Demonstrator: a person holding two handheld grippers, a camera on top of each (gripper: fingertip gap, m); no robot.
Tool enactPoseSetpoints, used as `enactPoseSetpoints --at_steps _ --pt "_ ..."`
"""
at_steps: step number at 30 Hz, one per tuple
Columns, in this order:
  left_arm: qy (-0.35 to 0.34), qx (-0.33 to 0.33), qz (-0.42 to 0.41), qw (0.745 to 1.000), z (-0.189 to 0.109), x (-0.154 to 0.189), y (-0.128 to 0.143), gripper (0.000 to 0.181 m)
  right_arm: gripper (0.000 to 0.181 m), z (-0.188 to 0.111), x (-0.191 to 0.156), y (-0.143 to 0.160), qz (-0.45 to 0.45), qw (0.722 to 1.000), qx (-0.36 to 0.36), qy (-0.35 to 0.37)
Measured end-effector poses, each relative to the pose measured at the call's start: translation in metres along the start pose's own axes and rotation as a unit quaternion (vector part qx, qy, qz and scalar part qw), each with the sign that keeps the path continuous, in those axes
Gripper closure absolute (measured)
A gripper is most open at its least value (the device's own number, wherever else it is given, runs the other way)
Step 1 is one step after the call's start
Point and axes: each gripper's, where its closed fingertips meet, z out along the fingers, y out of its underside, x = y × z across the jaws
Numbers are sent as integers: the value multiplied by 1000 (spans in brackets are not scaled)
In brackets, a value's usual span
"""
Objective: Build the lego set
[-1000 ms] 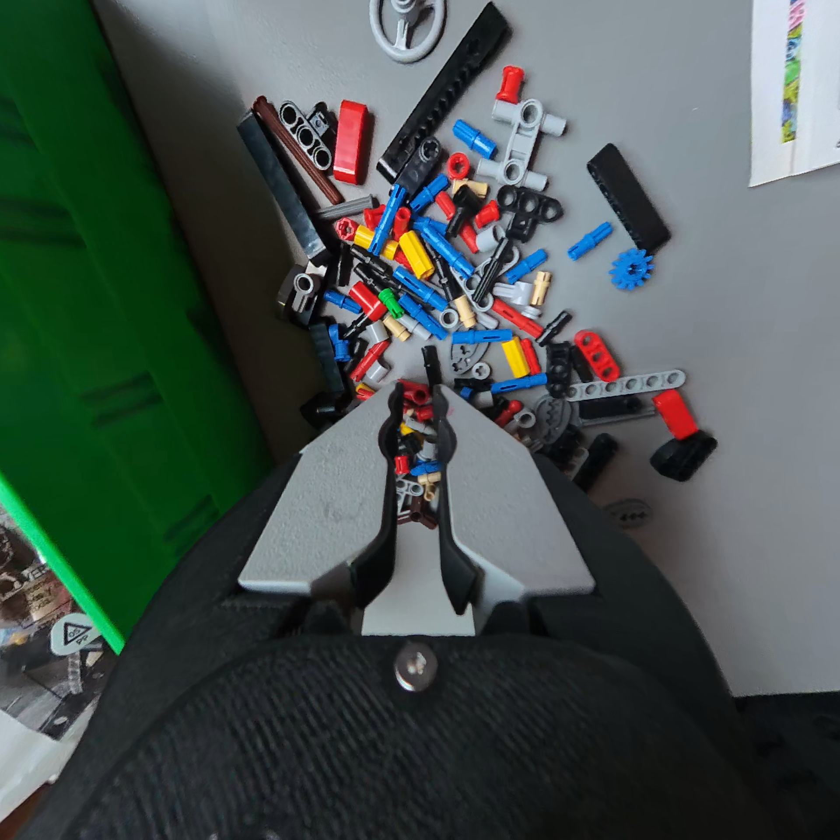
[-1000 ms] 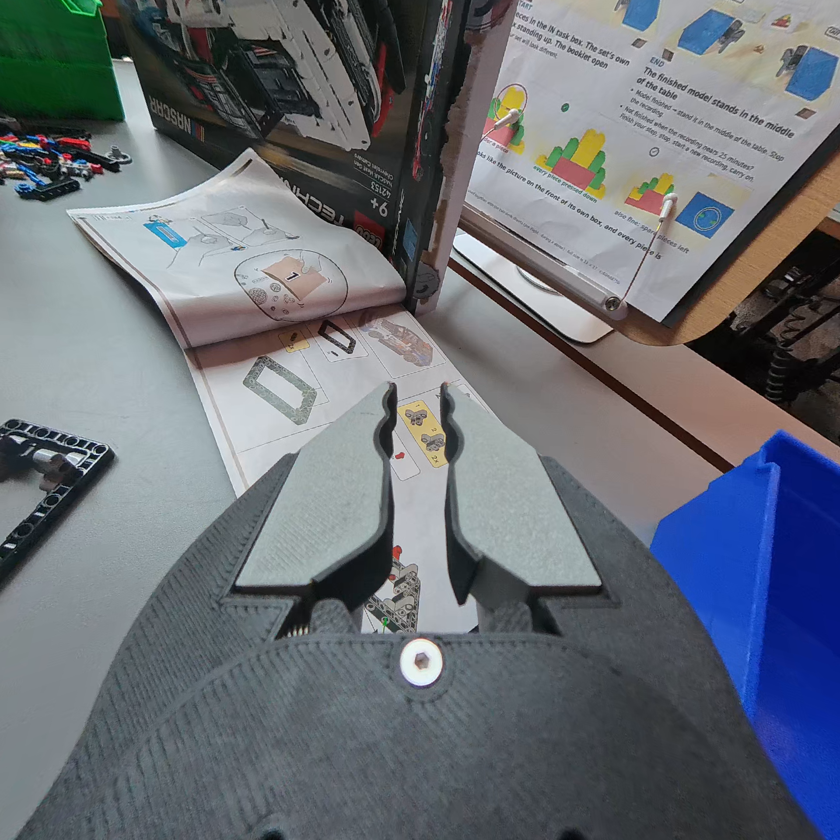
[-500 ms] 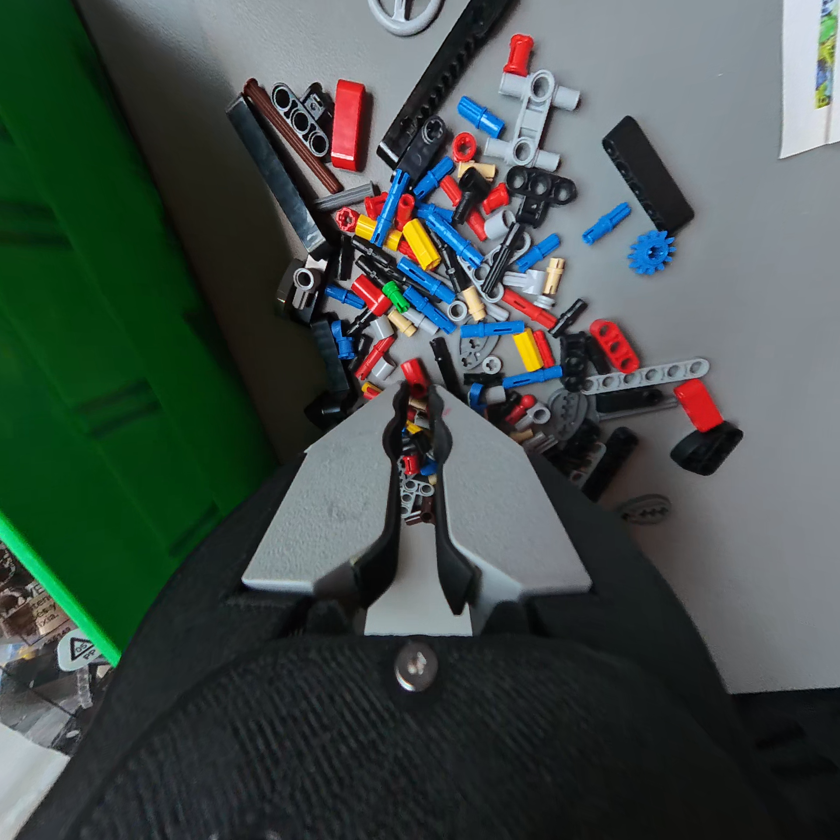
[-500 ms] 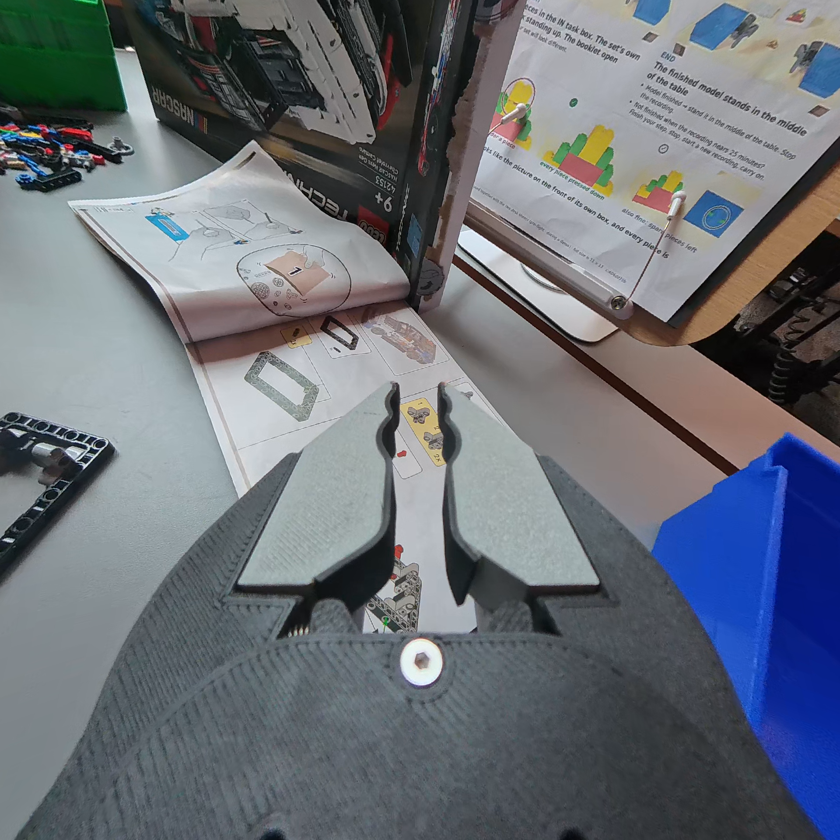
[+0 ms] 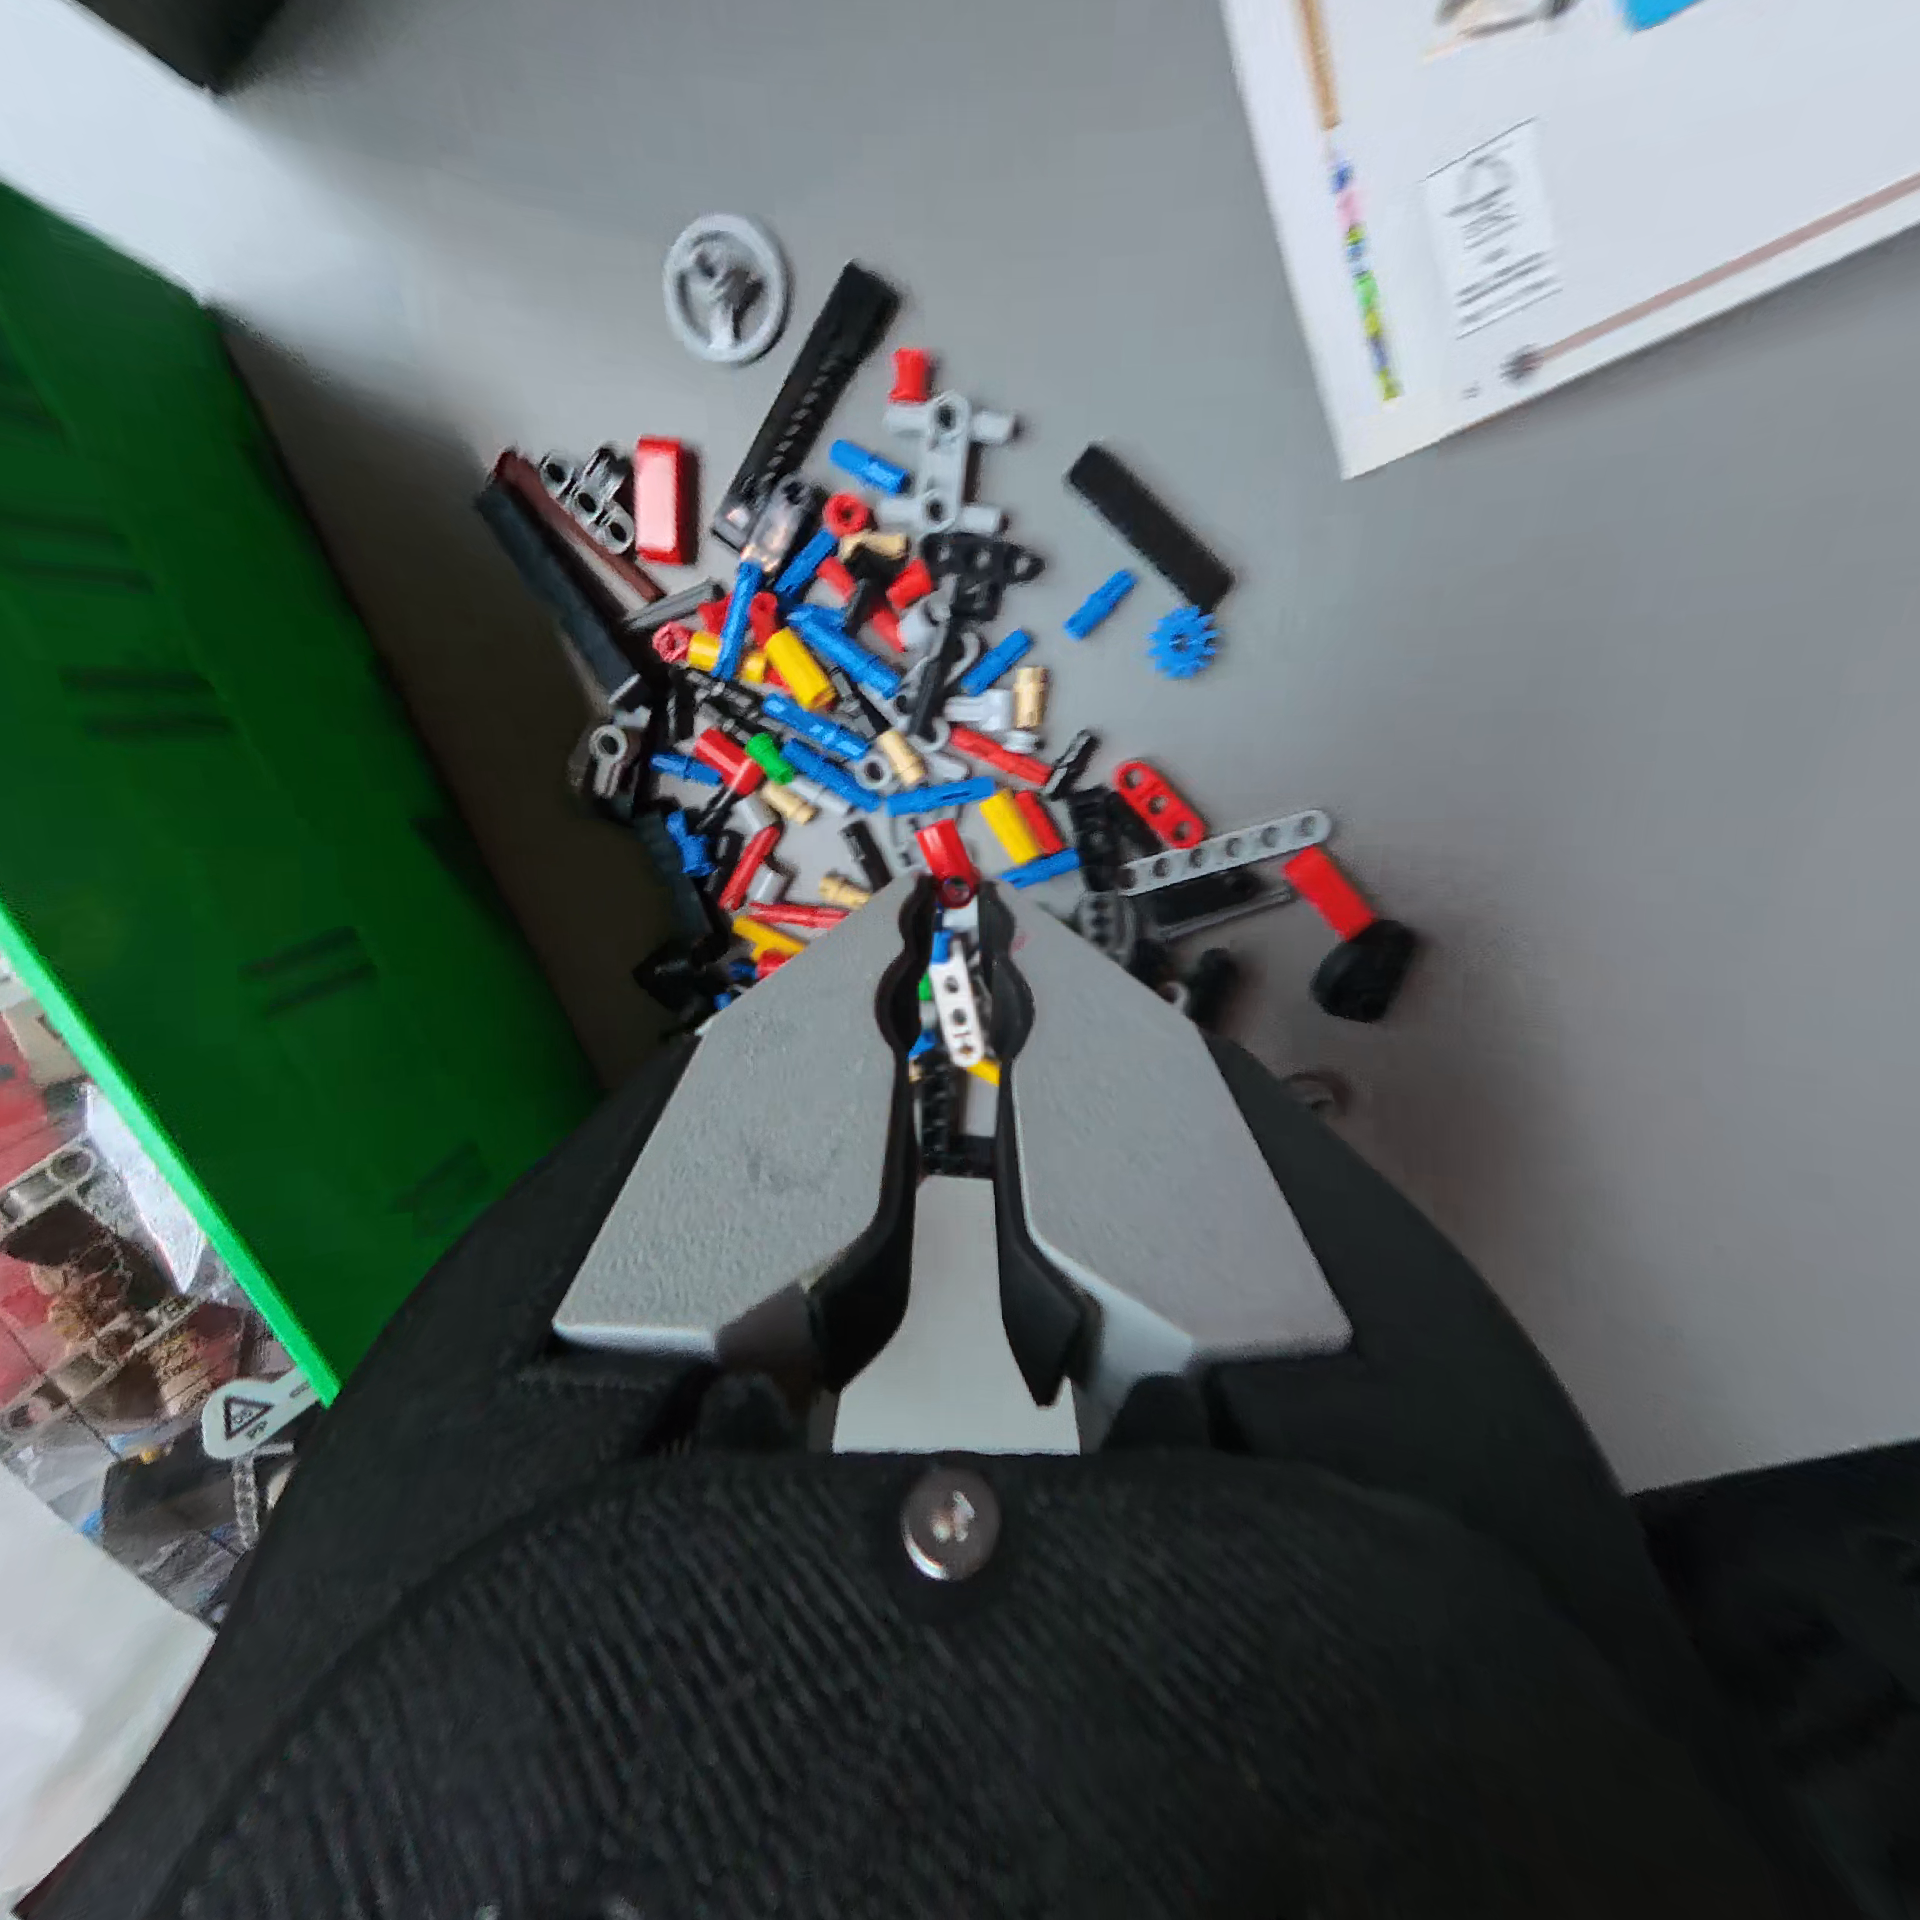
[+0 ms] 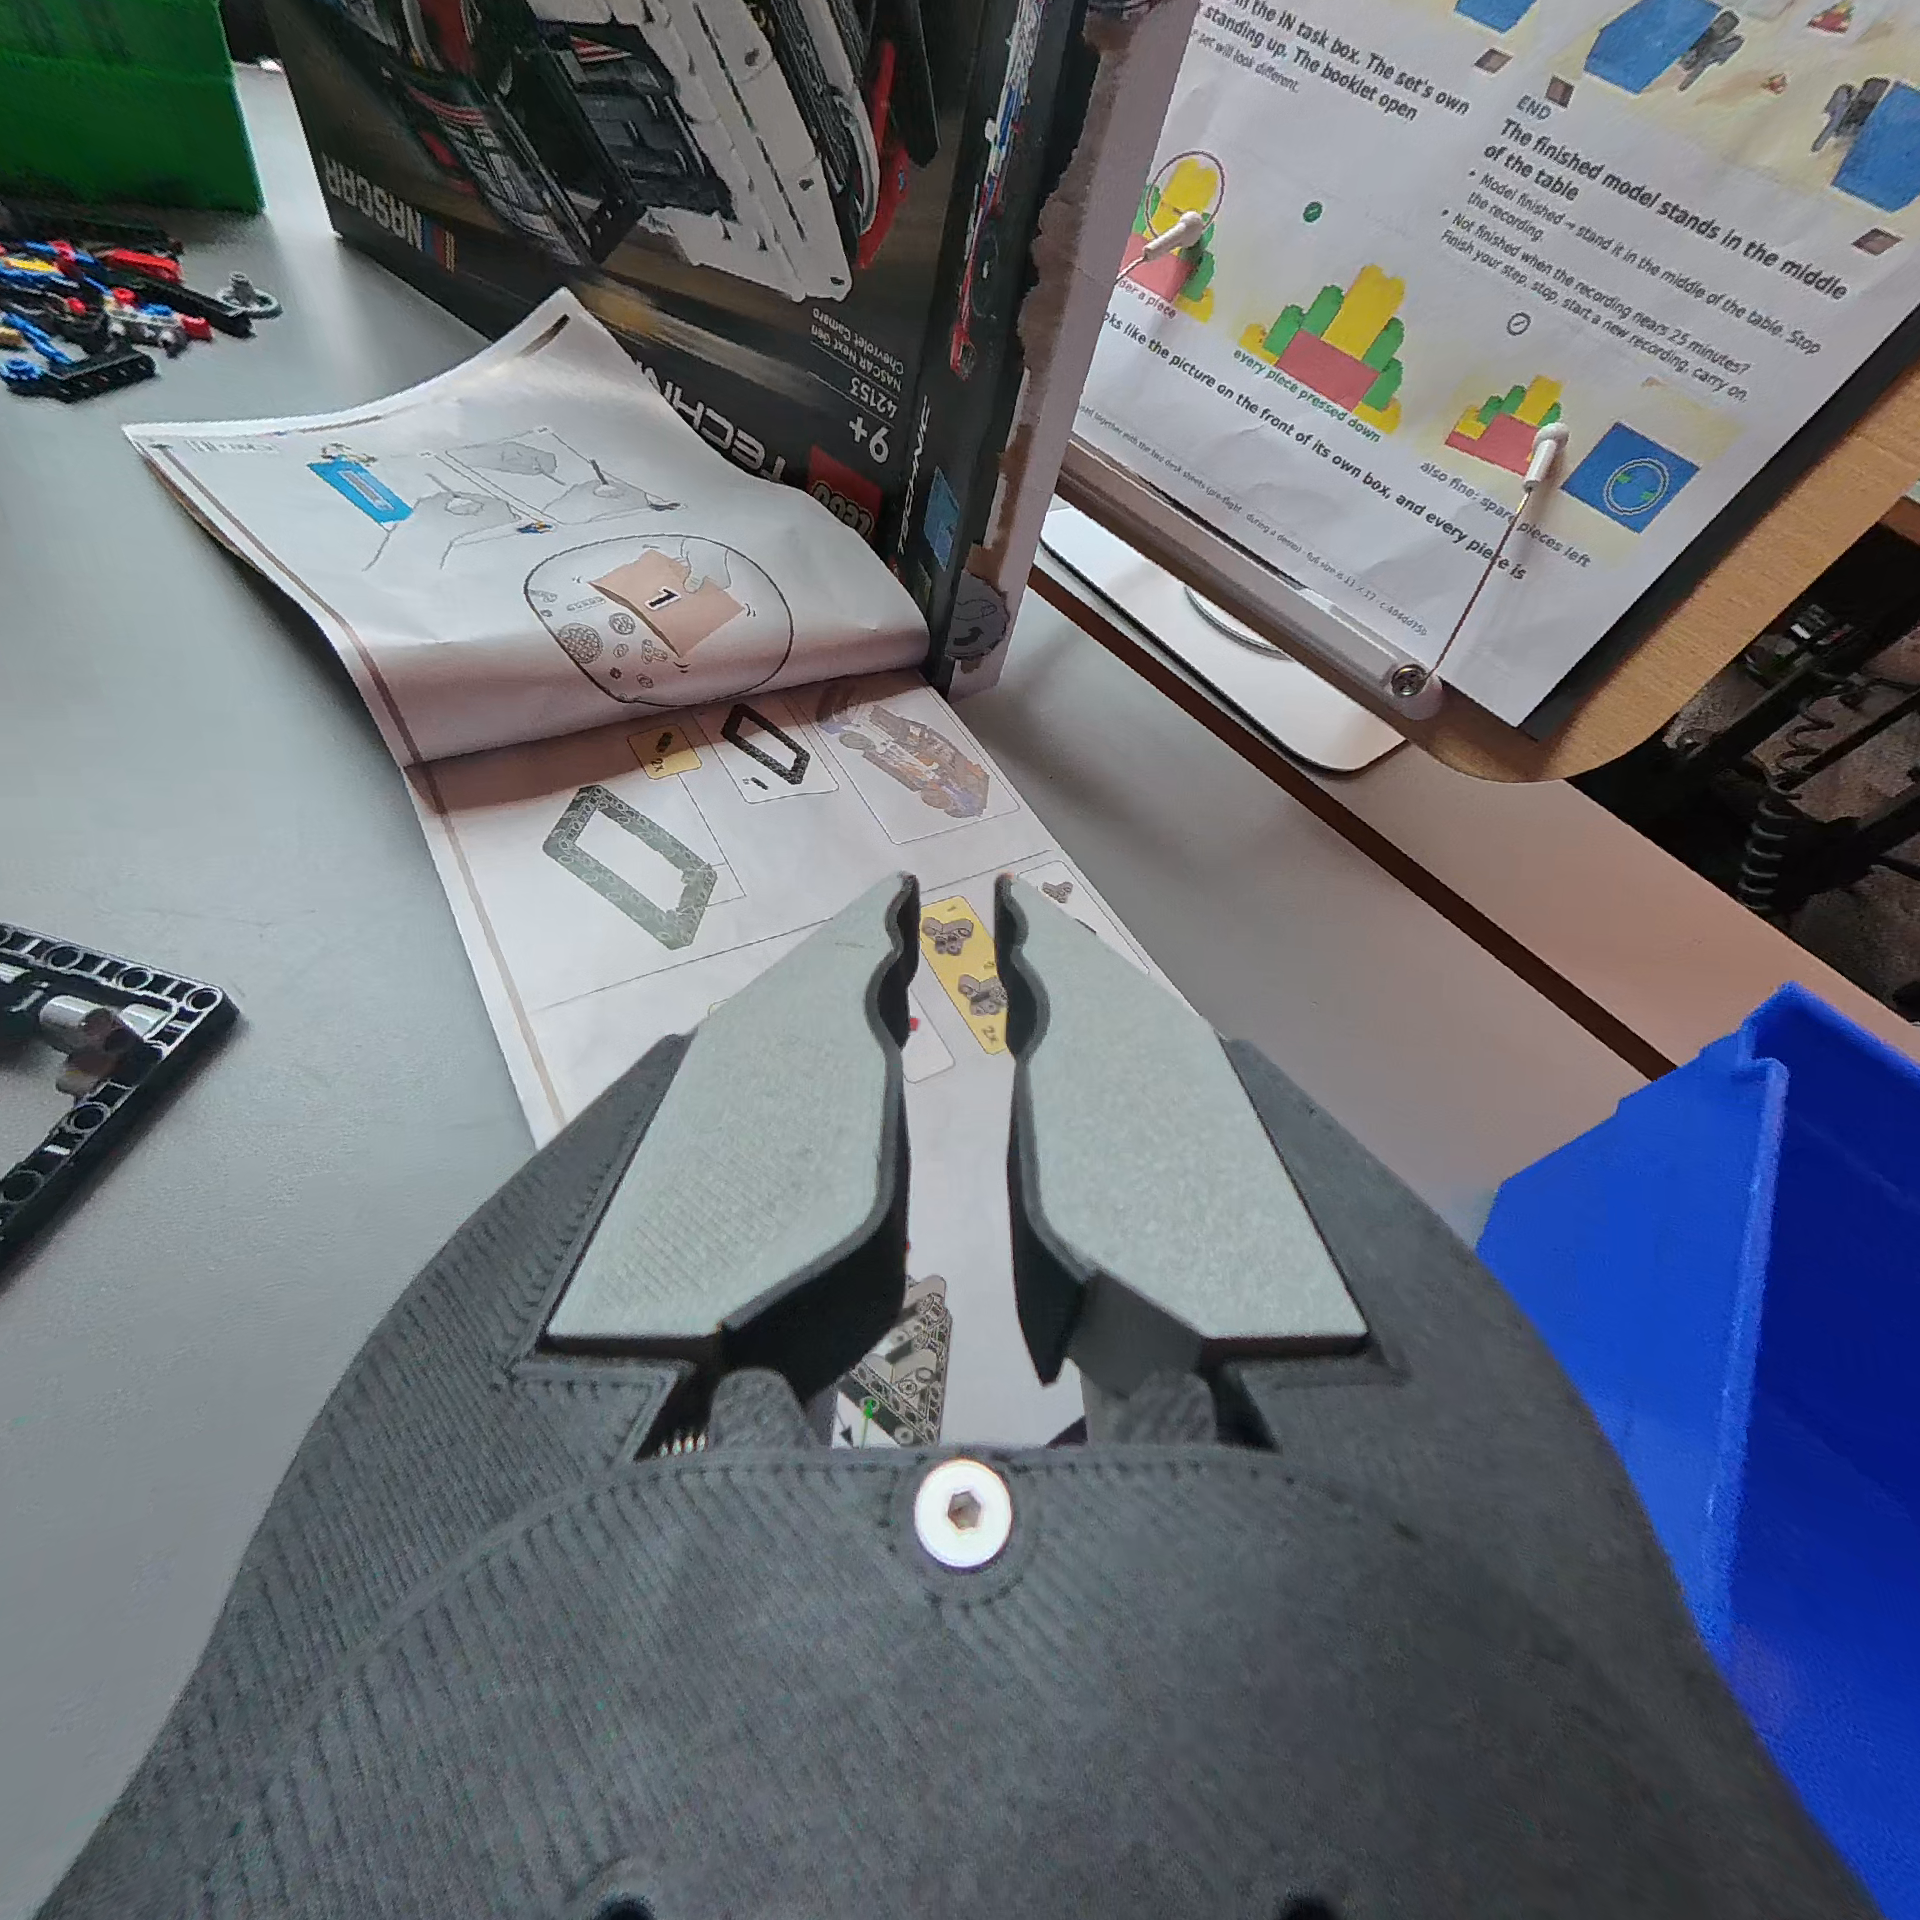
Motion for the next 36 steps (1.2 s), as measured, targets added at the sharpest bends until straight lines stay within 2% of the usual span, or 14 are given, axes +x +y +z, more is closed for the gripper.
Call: enactPoseSetpoints --at_steps 5,9,11,16,23,25,28,36 --pt "24 47 79 995 -14 69 -23 175 172 -4 10 1 18 1000 1 12" --pt "53 54 146 986 -10 131 -26 175 173 -5 12 -1 20 1000 5 15" --pt "51 45 174 982 -5 148 -24 175 173 -5 11 0 18 1000 3 14" --pt "15 8 189 982 5 137 -17 175 173 -6 10 -2 12 1000 5 16" --pt "-12 4 106 994 11 80 -5 175 174 -6 9 -2 13 1000 5 15" --pt "4 9 78 997 12 72 1 175 174 -5 9 -2 12 1000 4 15" --pt "39 21 57 997 12 75 7 176 174 -4 9 0 13 1000 1 13" --pt "63 38 87 993 4 108 12 176 174 2 8 9 16 1000 -14 12"
